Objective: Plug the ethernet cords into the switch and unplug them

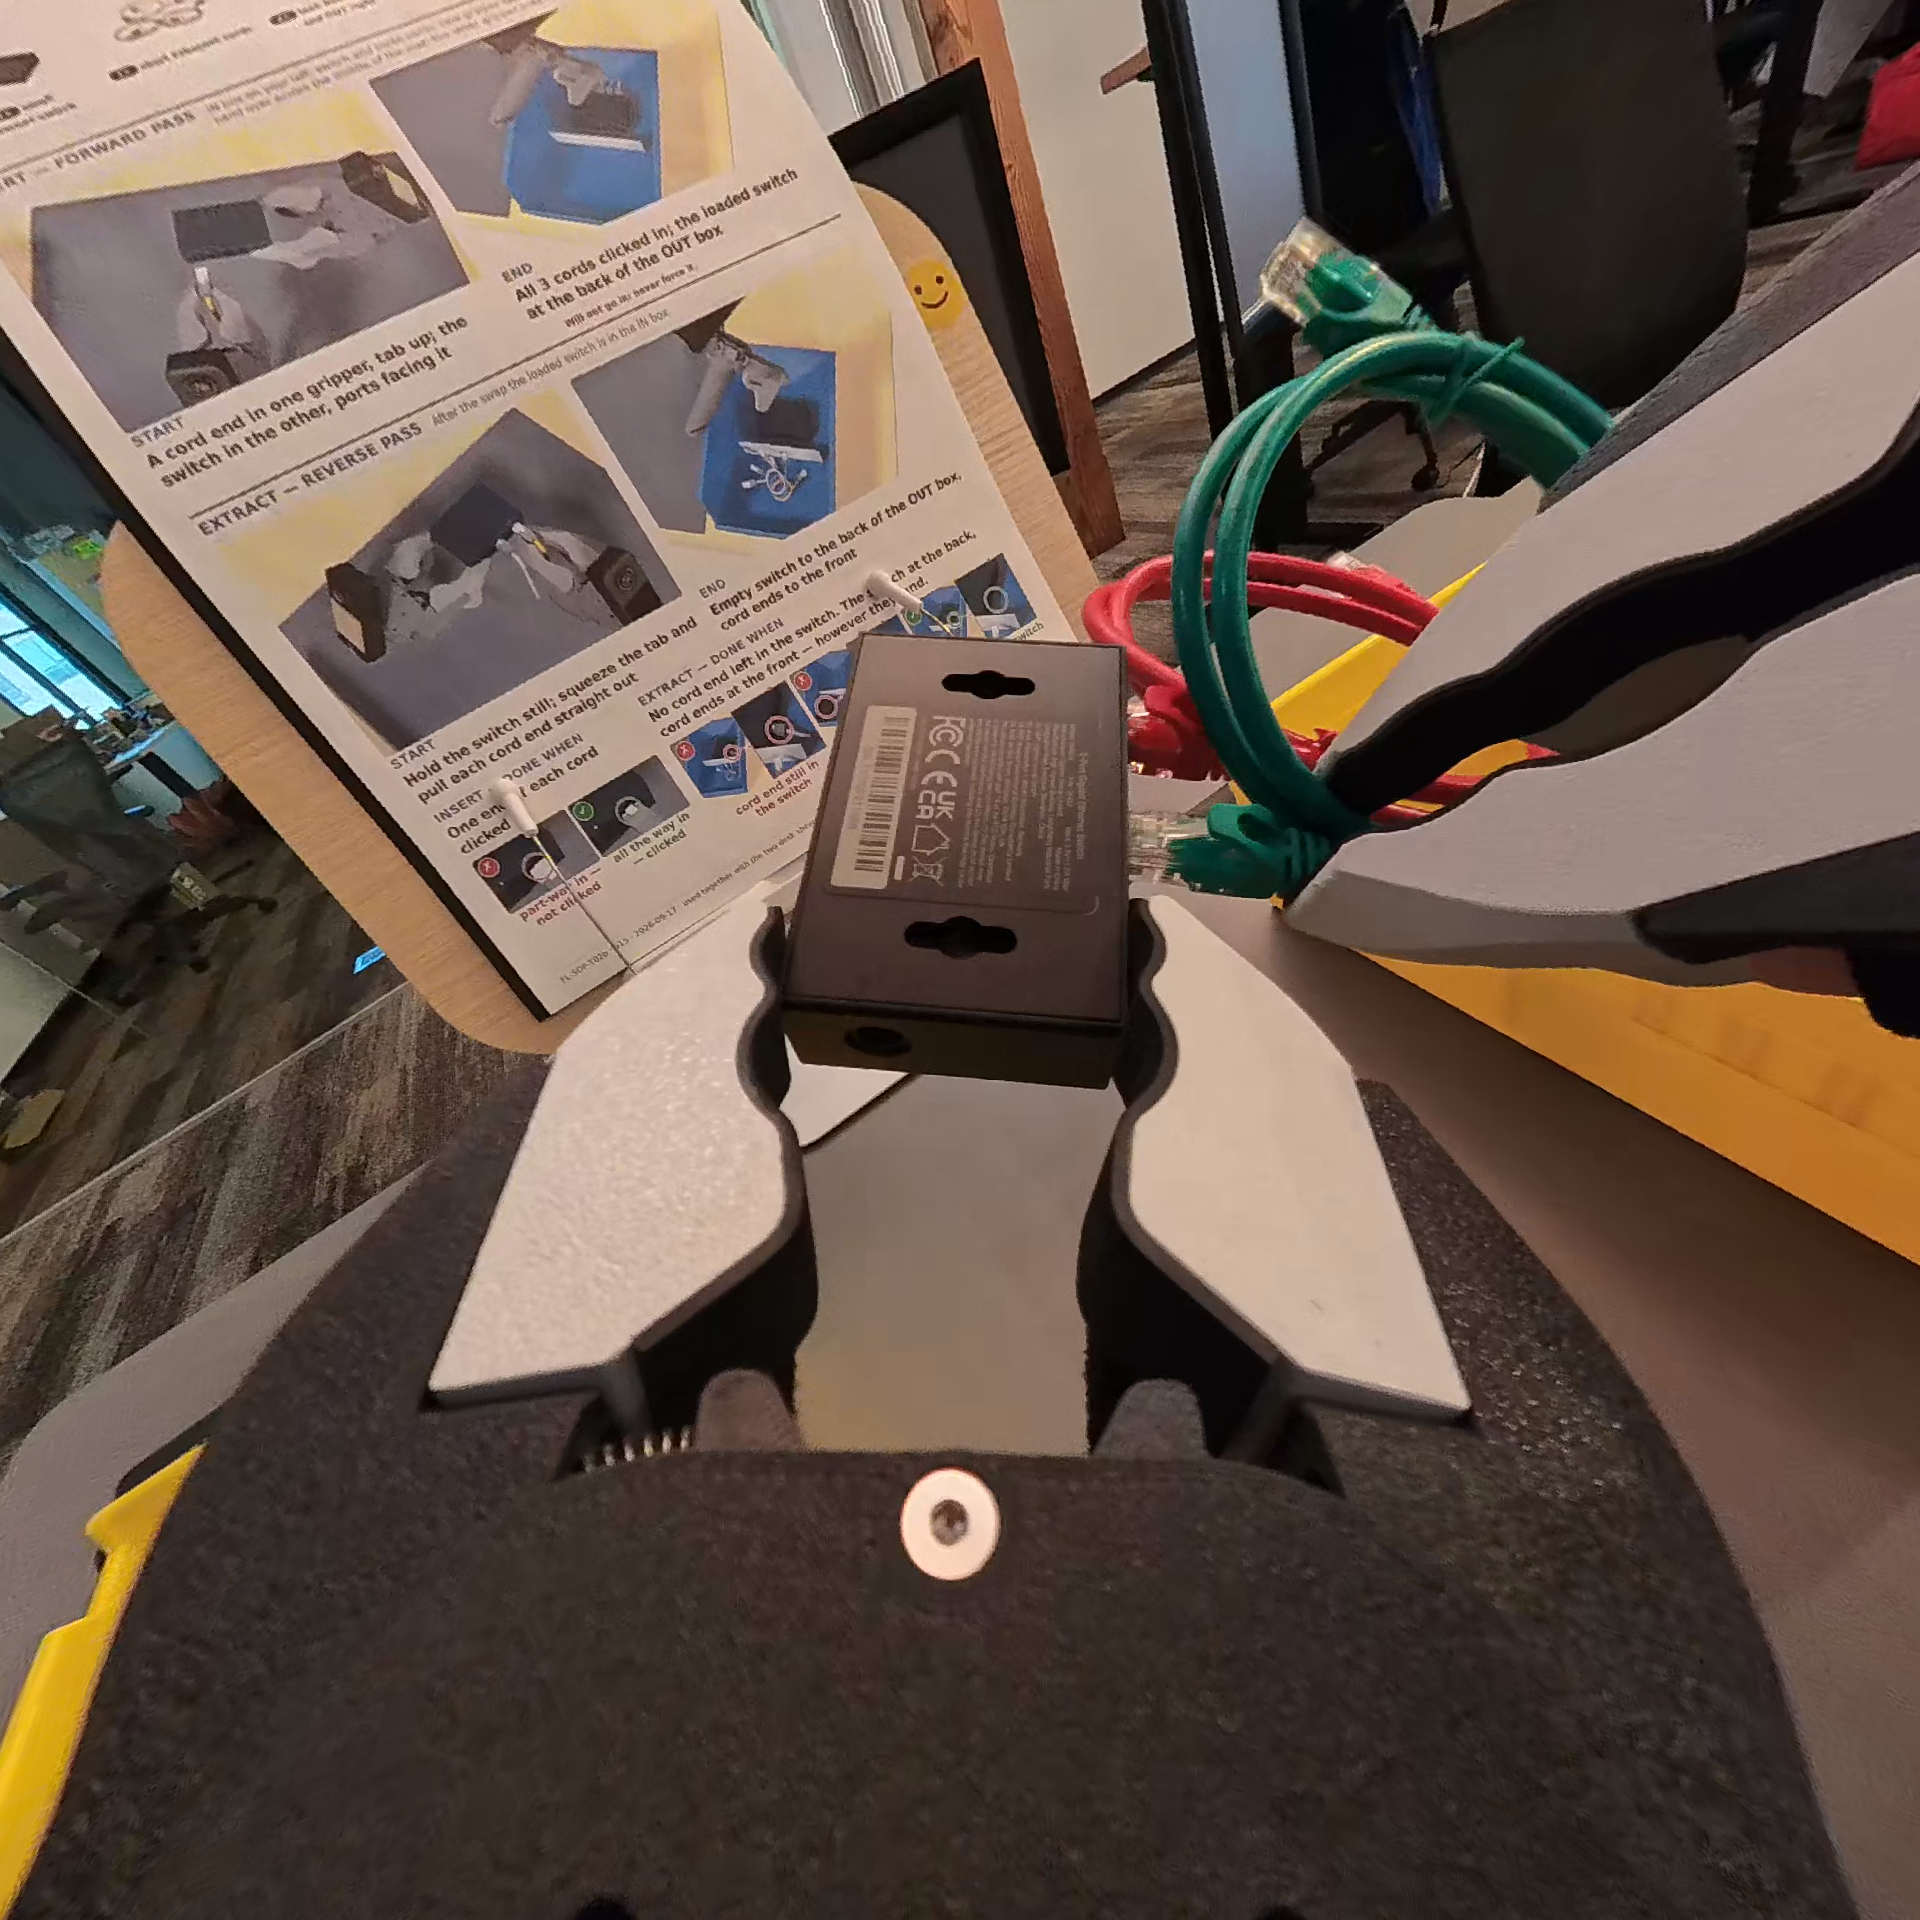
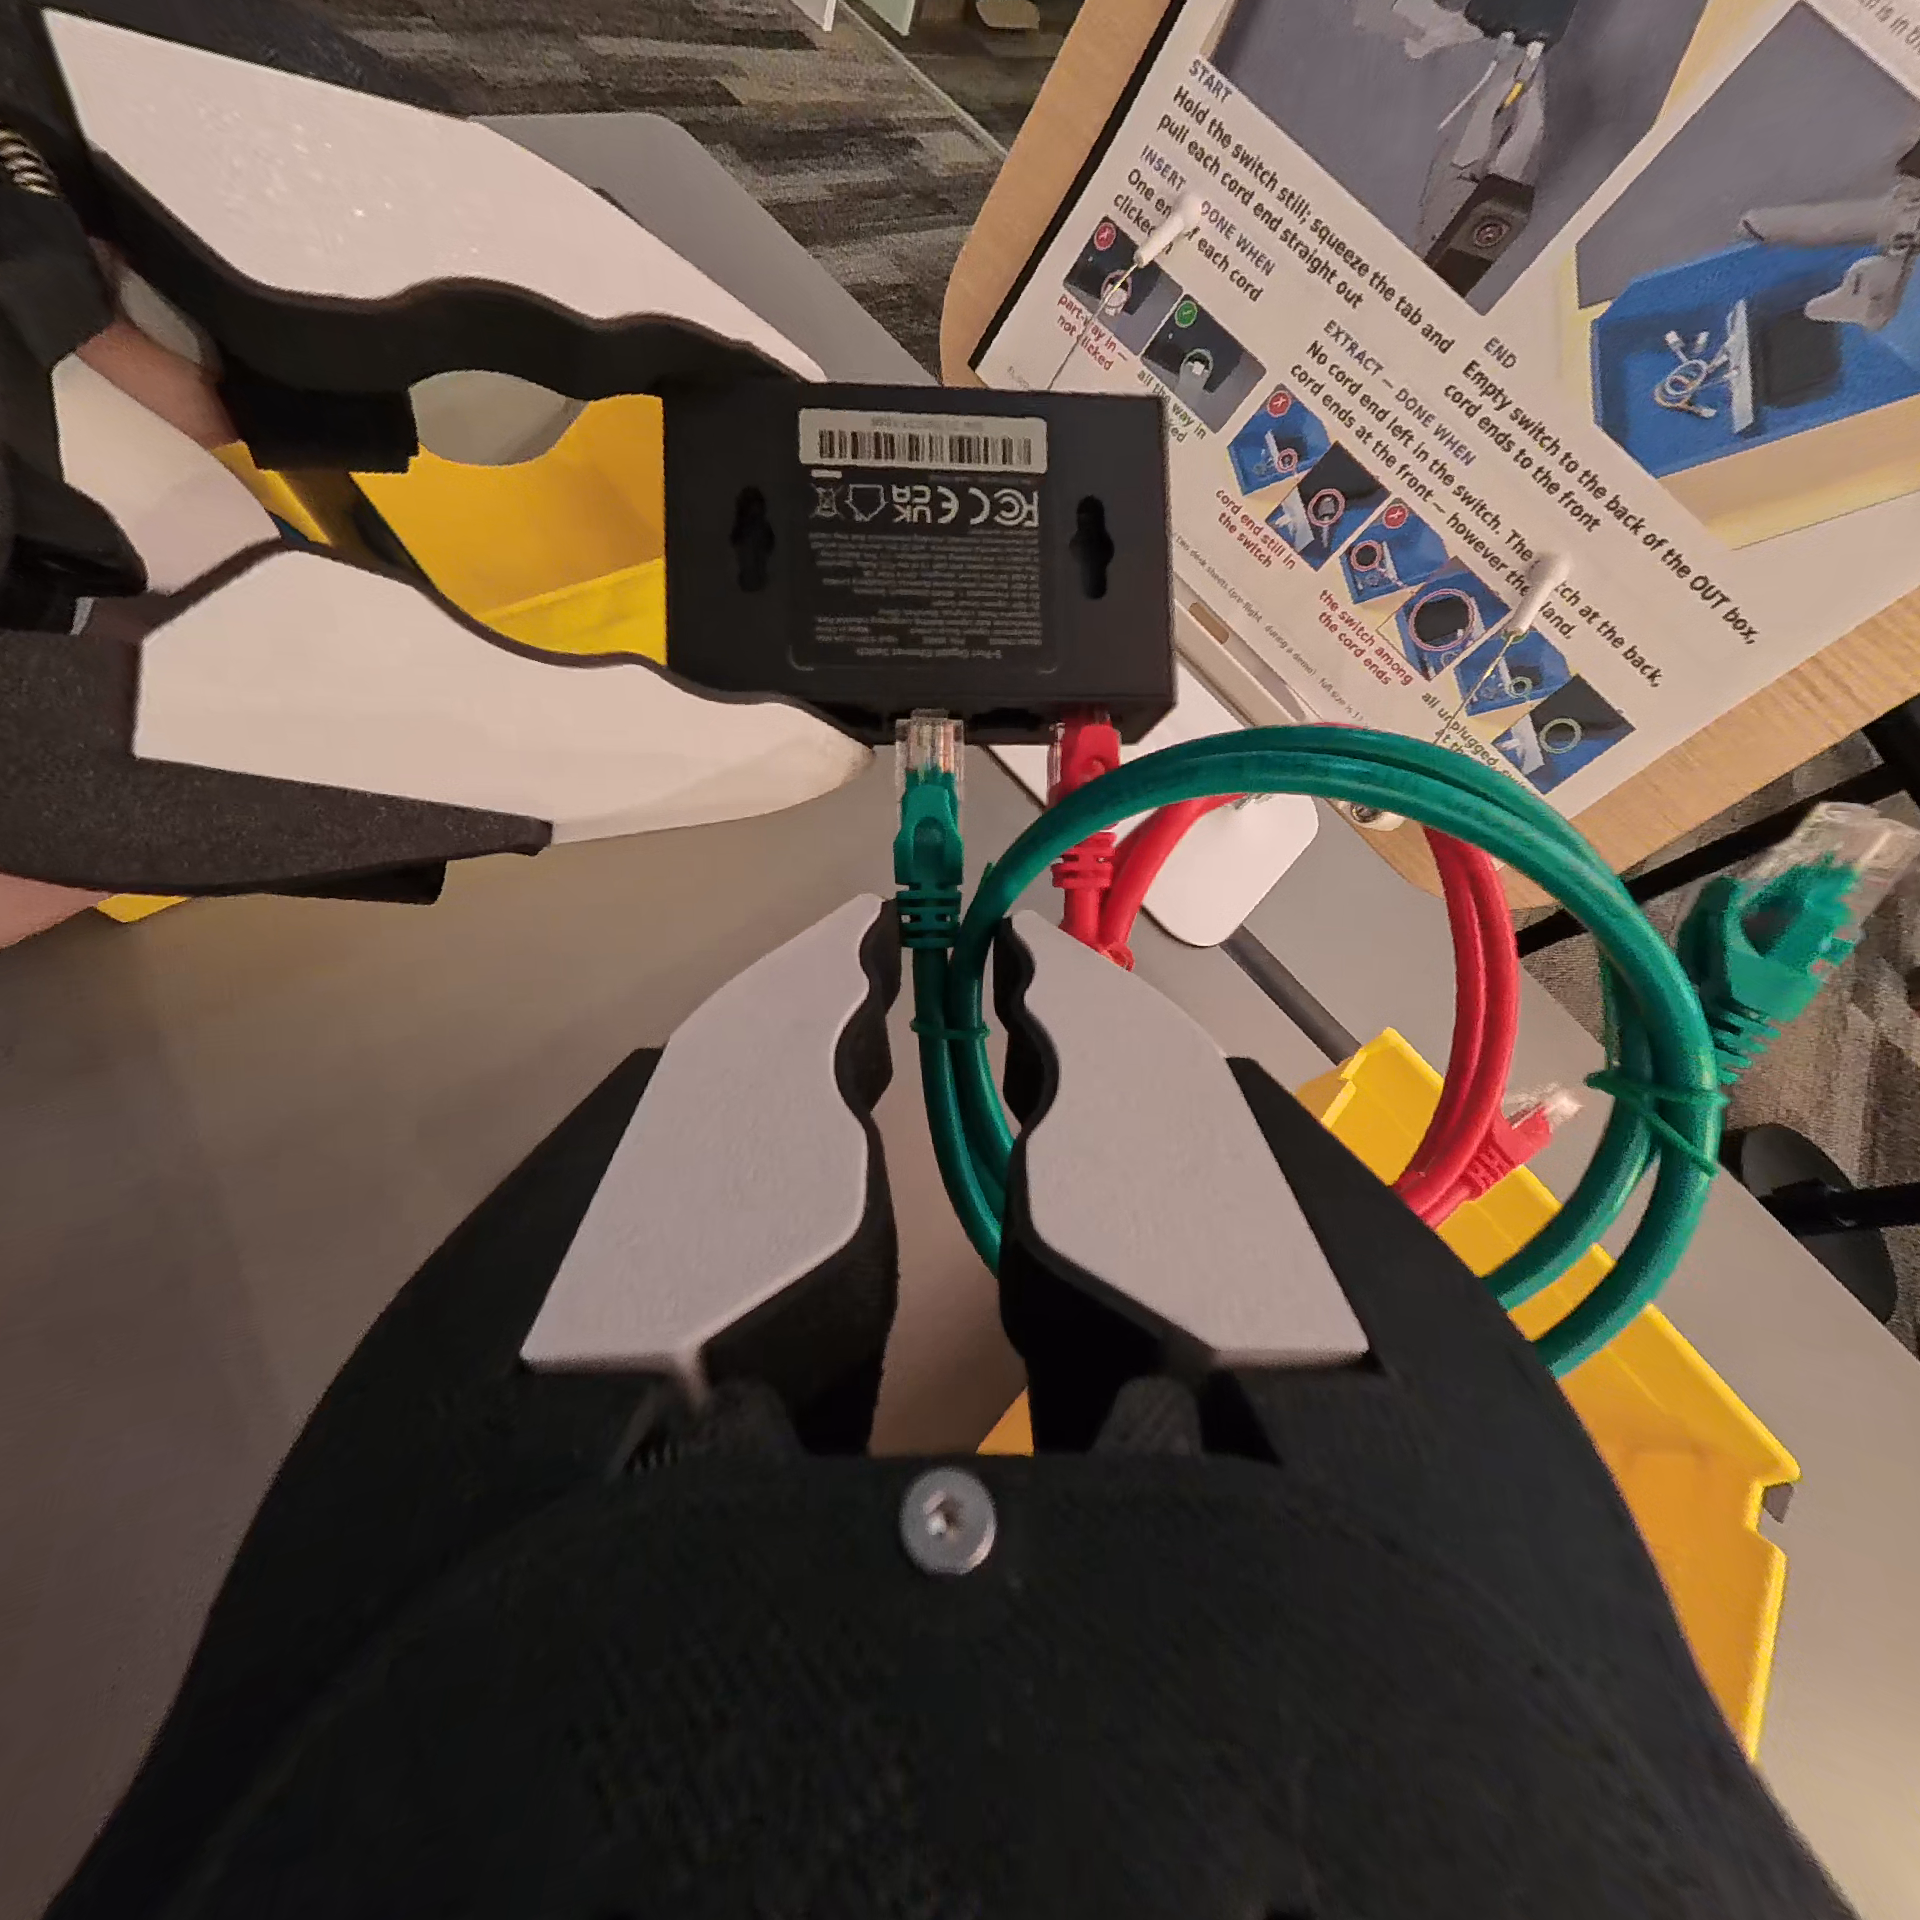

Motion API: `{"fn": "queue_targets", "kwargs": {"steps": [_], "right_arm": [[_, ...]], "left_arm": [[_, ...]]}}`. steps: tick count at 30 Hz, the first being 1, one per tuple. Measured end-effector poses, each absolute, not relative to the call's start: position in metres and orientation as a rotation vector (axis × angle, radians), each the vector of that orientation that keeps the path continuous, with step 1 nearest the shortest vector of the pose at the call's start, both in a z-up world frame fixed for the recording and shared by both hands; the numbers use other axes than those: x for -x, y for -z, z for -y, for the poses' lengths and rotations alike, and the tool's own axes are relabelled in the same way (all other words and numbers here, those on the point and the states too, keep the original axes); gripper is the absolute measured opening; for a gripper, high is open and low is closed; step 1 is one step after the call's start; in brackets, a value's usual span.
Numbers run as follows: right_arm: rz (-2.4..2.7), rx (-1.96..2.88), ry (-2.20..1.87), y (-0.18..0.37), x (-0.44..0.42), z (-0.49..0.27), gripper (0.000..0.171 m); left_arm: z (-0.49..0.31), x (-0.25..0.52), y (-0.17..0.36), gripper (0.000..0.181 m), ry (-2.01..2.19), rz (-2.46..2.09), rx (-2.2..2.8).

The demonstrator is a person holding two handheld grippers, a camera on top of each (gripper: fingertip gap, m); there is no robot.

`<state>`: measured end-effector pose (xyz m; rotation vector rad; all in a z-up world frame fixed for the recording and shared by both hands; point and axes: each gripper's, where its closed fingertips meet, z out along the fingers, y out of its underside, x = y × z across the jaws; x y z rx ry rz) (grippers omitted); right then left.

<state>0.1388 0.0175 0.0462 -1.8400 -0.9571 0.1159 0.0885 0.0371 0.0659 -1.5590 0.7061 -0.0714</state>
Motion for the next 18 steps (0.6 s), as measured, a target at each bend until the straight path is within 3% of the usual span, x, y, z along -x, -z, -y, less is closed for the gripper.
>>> {"fn": "queue_targets", "kwargs": {"steps": [18], "right_arm": [[0.952, 1.783, -0.076, -0.056, -0.137, -0.013, 0.018]], "left_arm": [[-0.032, -0.088, -0.078, 0.062, 0.053, -0.727, 1.480]]}}
